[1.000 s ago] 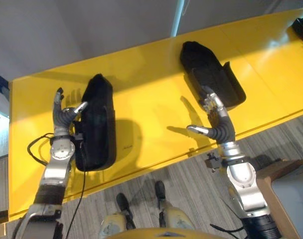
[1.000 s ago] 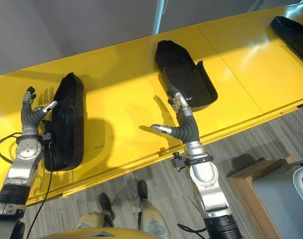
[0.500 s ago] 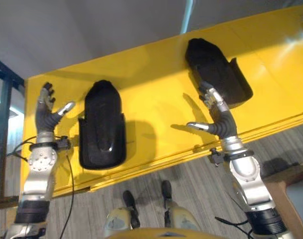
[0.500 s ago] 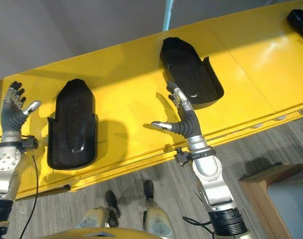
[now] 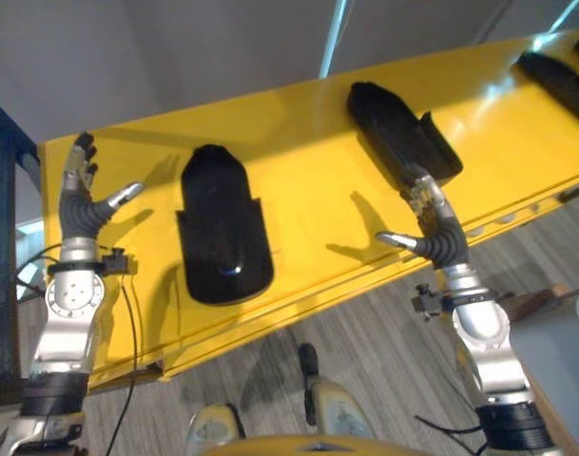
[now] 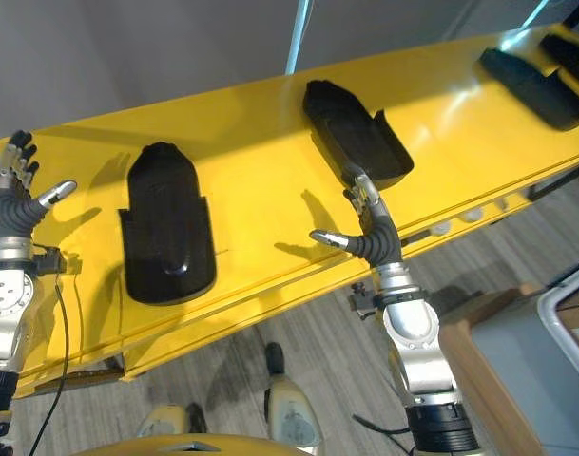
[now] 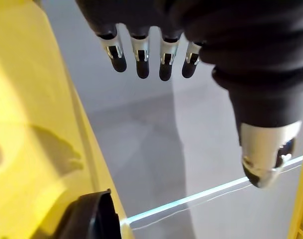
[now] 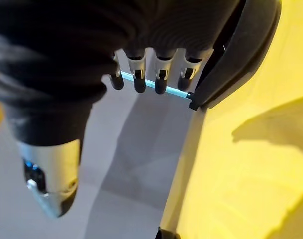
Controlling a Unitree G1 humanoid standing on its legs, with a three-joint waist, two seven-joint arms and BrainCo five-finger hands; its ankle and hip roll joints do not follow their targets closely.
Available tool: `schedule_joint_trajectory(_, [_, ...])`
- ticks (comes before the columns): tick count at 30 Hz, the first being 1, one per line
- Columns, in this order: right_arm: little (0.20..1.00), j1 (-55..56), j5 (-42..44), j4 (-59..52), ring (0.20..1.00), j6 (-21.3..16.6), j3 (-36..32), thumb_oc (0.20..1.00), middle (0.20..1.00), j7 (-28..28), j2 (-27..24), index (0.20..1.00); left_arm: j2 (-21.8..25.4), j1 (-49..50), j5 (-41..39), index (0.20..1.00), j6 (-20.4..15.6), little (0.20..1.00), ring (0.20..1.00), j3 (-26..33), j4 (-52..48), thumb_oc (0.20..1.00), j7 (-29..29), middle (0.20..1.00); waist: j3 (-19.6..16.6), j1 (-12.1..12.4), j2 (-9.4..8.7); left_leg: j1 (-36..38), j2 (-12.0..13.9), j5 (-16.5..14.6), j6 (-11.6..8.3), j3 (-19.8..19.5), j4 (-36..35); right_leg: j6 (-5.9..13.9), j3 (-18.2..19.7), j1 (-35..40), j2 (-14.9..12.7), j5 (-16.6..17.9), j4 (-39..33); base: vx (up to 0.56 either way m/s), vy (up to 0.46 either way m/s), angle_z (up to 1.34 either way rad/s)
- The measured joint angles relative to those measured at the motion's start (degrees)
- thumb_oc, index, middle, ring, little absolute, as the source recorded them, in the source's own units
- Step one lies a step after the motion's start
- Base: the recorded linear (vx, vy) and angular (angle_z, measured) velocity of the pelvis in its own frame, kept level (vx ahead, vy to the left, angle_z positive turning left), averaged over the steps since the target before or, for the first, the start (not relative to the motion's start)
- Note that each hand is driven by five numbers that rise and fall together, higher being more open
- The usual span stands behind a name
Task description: Move parts from the plastic box to the shelf.
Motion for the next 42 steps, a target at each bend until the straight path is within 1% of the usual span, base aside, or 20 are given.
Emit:
schedule_joint_trajectory(4, [1.0,1.19,-1.23,0.87,1.0,0.25,1.21,1.0,1.0,-0.74,3.37,1.0,-0.88,0.27,0.92,1.0,-0.27,1.0,1.0,-1.06,0.04,1.0,0.0,1.0,-1.79,0.01,-2.37,-0.51,-1.45,1.64,0.82,1.15,-1.75,-0.19,-0.31,-2.3,0.06,5.24,0.9,-0.3,0.091,-0.03])
schedule_joint_trajectory(6, [1.0,0.58,-1.35,0.82,1.0,0.21,2.32,1.0,1.0,-1.04,4.79,1.0,-0.47,1.33,1.08,1.0,-0.63,1.0,1.0,-1.41,-0.13,1.0,0.01,1.0,-2.32,0.5,-4.53,-3.94,-0.57,1.71,-0.07,1.78,4.51,-2.97,-0.11,-3.2,-1.01,7.85,0.39,-0.21,0.08,-0.11])
schedule_joint_trajectory(7, [1.0,-0.03,-1.53,1.05,1.0,0.21,2.61,1.0,1.0,-1.41,6.08,1.0,0.31,1.06,1.62,1.0,-0.52,1.0,1.0,-2.08,-0.23,1.0,-0.15,1.0,-1.65,-0.37,-6.15,-8.12,0.37,0.6,0.27,1.98,9.57,-2.91,0.95,-3.18,-1.9,8.9,-0.54,-0.3,0.158,-0.17])
schedule_joint_trajectory(8, [1.0,-0.69,-1.61,2.03,1.0,0.3,2.8,1.0,1.0,-1.59,6.29,1.0,-0.38,1.55,2.08,1.0,-0.46,1.0,1.0,-3.38,-1.54,1.0,-0.27,1.0,-0.73,-0.22,-6.05,-7.18,1.64,3.34,2.81,3.9,2.01,2.81,1.21,-5.24,-0.69,10.76,0.58,-0.29,0.149,-0.16])
schedule_joint_trajectory(9, [1.0,0.02,-1.59,2.33,1.0,0.32,2.84,1.0,1.0,-1.58,6.49,1.0,-0.22,1.75,2.09,1.0,-0.41,1.0,1.0,-4.17,-1.34,1.0,-0.38,1.0,-1.06,-0.17,-6.79,-6.89,1.35,3.88,2.86,4.17,2.01,2.74,0.7,-4.5,-0.45,12.31,-0.28,-0.37,0.168,-0.27])
schedule_joint_trajectory(12, [1.0,0.55,-1.46,2.18,1.0,0.24,3.17,1.0,1.0,-1.56,6.58,1.0,-0.09,1.41,2.02,1.0,-0.47,1.0,1.0,-3.9,-1.35,1.0,-0.73,1.0,-0.99,0.0,-7.09,-7.1,1.19,4.14,3.36,5.35,1.96,-2.53,0.44,-2.93,-0.75,16.92,-5.0,-0.25,0.006,-0.2])
schedule_joint_trajectory(13, [1.0,0.72,-0.84,2.89,1.0,0.16,3.87,1.0,1.0,-1.04,6.54,1.0,-0.31,0.11,2.01,1.0,-0.47,1.0,1.0,-3.75,-1.21,1.0,-1.5,1.0,-0.17,-0.08,-5.83,-7.35,2.9,5.57,5.14,5.79,1.24,2.58,-0.8,-3.24,-0.81,9.3,0.18,-0.25,-0.055,0.08])
schedule_joint_trajectory(15, [1.0,2.36,-0.85,2.77,1.0,0.14,3.84,1.0,1.0,0.79,6.1,1.0,-0.94,0.36,2.0,1.0,-0.48,1.0,1.0,-3.71,-1.21,1.0,-1.5,1.0,0.54,1.37,-4.59,-6.32,4.01,7.59,4.35,4.93,-1.19,4.52,-2.2,-0.65,-1.72,-0.02,8.38,-0.16,-0.1,0.06])
schedule_joint_trajectory(17, [1.0,3.18,-0.82,2.55,1.0,0.03,3.72,1.0,1.0,1.17,5.35,1.0,-1.04,0.42,2.0,1.0,-0.46,1.0,1.0,-3.59,-1.23,1.0,-1.5,1.0,0.46,3.08,-4.71,-6.57,4.64,9.16,4.04,4.75,-2.26,6.31,-2.22,3.25,-3.49,-4.93,9.85,-0.08,-0.15,0.0])
schedule_joint_trajectory(20, [1.0,3.06,0.15,2.28,1.0,0.07,5.71,1.0,1.0,3.31,5.15,1.0,-0.92,2.78,1.85,1.0,-0.45,1.0,1.0,-1.69,-1.53,1.0,-1.58,1.0,-0.9,5.76,-6.89,-4.63,3.89,12.35,1.59,7.19,-6.43,6.77,-1.96,8.55,-3.83,-3.44,1.33,-0.03,-0.073,-0.45])
schedule_joint_trajectory(22, [1.0,2.38,0.66,2.15,1.0,0.08,6.26,1.0,1.0,4.48,5.11,1.0,-1.97,3.92,1.88,1.0,-0.47,1.0,1.0,-1.51,-2.48,1.0,-1.83,1.0,-1.03,5.01,-7.02,-3.32,4.04,14.39,0.21,8.83,-8.76,7.71,-1.9,9.28,-3.38,-4.35,-1.53,-0.07,-0.084,-0.72])
schedule_joint_trajectory(26, [1.0,2.14,1.22,0.76,1.0,-0.03,6.14,1.0,1.0,4.8,4.68,1.0,-2.83,3.95,4.31,1.0,-0.6,1.0,1.0,-2.38,-4.46,1.0,-1.75,1.0,-1.82,2.77,-7.38,-4.43,6.46,15.65,-2.38,9.89,-7.99,3.25,-2.02,9.01,-1.04,-5.72,-5.3,-0.05,-0.07,-0.35])
schedule_joint_trajectory(33, [1.0,2.44,3.23,0.35,1.0,-0.42,6.23,1.0,1.0,4.81,2.99,1.0,-4.01,4.1,7.02,1.0,-1.01,1.0,1.0,-2.34,-4.77,1.0,0.37,1.0,-1.88,2.47,-4.84,-5.42,8.0,18.38,-3.65,6.58,-10.22,3.06,-3.64,8.73,0.98,-5.74,-5.58,-0.05,-0.088,0.1])
schedule_joint_trajectory(34, [1.0,2.49,3.84,0.37,1.0,-0.61,6.4,1.0,1.0,4.85,2.89,1.0,-5.64,6.66,7.55,1.0,-1.1,1.0,1.0,-1.52,-5.21,1.0,1.47,1.0,-2.64,4.2,-1.91,-5.86,7.36,21.04,-3.5,6.23,-13.46,2.68,-4.43,7.21,1.17,-5.47,-5.43,-0.21,-0.193,0.21])
schedule_joint_trajectory(37, [1.0,2.79,6.19,0.75,1.0,-1.3,7.26,1.0,1.0,4.65,0.7,1.0,-8.09,9.15,8.69,1.0,-1.2,1.0,1.0,-1.45,-6.88,1.0,2.86,1.0,-2.17,5.55,1.74,-8.21,7.08,23.61,-2.74,2.41,-13.27,1.73,-6.87,6.26,1.75,-5.67,-3.89,-0.26,-0.176,0.6])
schedule_joint_trajectory(38, [1.0,4.22,7.19,2.52,1.0,-1.06,7.91,1.0,1.0,4.79,-3.01,1.0,-11.38,9.16,9.81,1.0,-1.92,1.0,1.0,-0.72,-9.42,1.0,4.94,1.0,-1.59,6.69,2.86,-12.02,6.65,24.79,-3.6,-3.59,-11.0,-1.49,-10.73,4.83,1.22,-7.23,-0.89,-0.18,-0.026,1.1])
schedule_joint_trajectory(39, [1.0,3.91,7.37,3.91,1.0,-0.72,8.51,1.0,1.0,4.78,-4.5,1.0,-11.8,8.94,9.81,1.0,-1.95,1.0,1.0,-0.73,-9.36,1.0,5.28,1.0,-1.33,7.5,3.26,-12.09,6.48,25.21,-3.86,-4.64,-11.27,-2.13,-11.82,4.85,1.07,-7.99,0.29,-0.13,-0.001,1.05])
schedule_joint_trajectory(40, [1.0,3.62,7.4,4.91,1.0,-0.37,8.41,1.0,1.0,4.83,-5.4,1.0,-11.68,8.91,9.82,1.0,-1.97,1.0,1.0,-0.55,-9.69,1.0,5.35,1.0,-1.13,8.34,2.92,-12.14,6.18,23.68,-5.46,-5.09,-9.53,-3.68,-13.48,4.34,-0.75,-8.4,1.2,-0.07,0.036,0.53])
schedule_joint_trajectory(41, [1.0,3.59,7.53,4.97,1.0,0.02,7.86,1.0,1.0,4.83,-5.36,1.0,-10.86,9.02,9.87,1.0,-2.17,1.0,1.0,-0.24,-9.94,1.0,5.45,1.0,-0.32,8.82,1.33,-14.59,5.54,16.66,-4.49,-5.21,2.41,-3.8,-13.57,4.5,-2.31,-9.04,2.18,-0.07,0.064,0.34])
schedule_joint_trajectory(42, [1.0,3.04,7.72,3.84,1.0,-0.01,7.07,1.0,1.0,4.86,-5.3,1.0,-9.94,9.1,9.93,1.0,-2.3,1.0,1.0,0.2,-10.06,1.0,5.53,1.0,-0.31,9.02,1.16,-14.13,4.67,13.17,-3.86,-5.06,8.79,-3.58,-13.17,4.61,-3.26,-9.54,3.0,-0.09,0.12,0.2])
